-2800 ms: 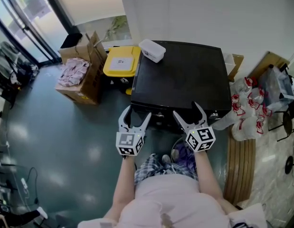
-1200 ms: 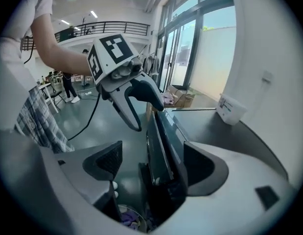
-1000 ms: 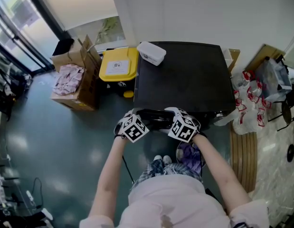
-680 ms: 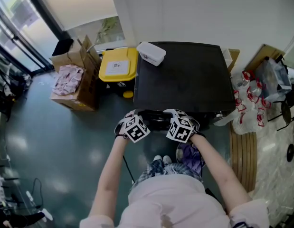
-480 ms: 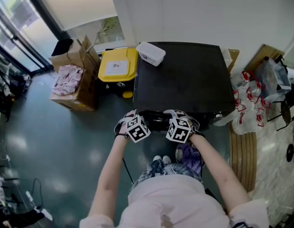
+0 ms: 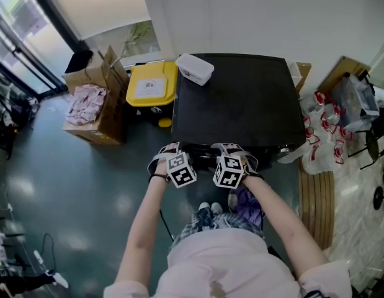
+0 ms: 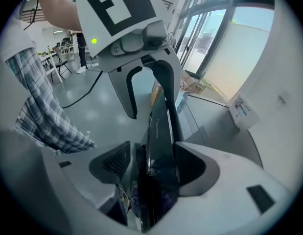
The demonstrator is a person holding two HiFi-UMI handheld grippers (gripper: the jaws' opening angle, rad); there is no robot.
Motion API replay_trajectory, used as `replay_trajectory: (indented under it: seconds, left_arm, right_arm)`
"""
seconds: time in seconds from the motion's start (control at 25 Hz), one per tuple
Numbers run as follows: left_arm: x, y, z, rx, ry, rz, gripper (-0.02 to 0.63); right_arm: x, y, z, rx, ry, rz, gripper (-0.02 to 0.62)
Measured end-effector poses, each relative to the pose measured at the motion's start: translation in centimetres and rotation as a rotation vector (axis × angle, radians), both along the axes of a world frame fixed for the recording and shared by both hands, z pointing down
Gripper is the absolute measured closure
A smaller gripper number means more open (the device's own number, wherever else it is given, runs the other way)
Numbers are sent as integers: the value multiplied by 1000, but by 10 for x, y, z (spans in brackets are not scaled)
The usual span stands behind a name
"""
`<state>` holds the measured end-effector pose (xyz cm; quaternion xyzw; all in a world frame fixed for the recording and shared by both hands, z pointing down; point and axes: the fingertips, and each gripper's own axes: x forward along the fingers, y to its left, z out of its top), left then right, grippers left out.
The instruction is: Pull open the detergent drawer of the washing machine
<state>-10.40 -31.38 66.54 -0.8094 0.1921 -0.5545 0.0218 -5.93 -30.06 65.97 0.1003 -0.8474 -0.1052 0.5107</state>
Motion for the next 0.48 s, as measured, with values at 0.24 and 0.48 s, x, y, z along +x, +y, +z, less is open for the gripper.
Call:
replay_trajectory:
  seconds: [0.24,0.48]
  left_arm:
    - [-2,-2,3,78,-70,7,301]
    - [-6,-5,5,151,-126,0,360]
  right_arm:
    - [1,-4,2,74,40,10,362]
    - [1,-8,2,132,72,16,403]
